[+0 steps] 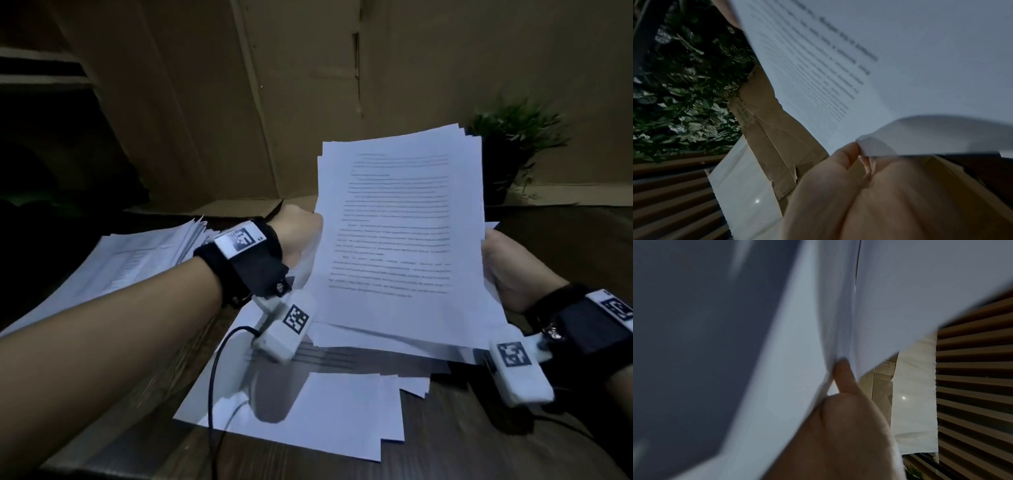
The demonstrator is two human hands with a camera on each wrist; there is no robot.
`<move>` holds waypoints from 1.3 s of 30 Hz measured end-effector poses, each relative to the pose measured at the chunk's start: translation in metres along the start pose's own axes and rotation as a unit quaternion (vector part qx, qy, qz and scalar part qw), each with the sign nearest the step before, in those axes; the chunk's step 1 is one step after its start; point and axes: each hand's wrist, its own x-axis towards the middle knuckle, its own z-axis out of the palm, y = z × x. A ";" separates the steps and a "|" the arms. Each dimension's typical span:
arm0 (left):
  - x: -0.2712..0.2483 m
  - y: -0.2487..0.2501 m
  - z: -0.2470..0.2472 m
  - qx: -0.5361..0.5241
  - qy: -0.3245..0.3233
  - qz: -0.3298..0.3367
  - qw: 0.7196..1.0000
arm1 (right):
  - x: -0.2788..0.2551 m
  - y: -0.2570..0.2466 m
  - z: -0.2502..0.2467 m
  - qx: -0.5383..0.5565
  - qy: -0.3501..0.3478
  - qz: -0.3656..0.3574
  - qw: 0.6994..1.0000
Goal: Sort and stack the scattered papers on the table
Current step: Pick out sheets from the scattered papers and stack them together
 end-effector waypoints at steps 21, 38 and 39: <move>0.002 -0.051 -0.058 0.449 -0.086 -0.098 0.884 | -0.003 -0.016 -0.026 0.145 0.264 -0.135 0.944; 0.027 -0.081 -0.064 0.311 -0.042 -0.120 0.942 | 0.005 -0.004 -0.040 -0.112 0.228 0.021 0.967; 0.025 -0.081 -0.066 0.320 -0.033 -0.096 0.942 | 0.006 -0.002 -0.042 -0.159 0.230 0.043 0.959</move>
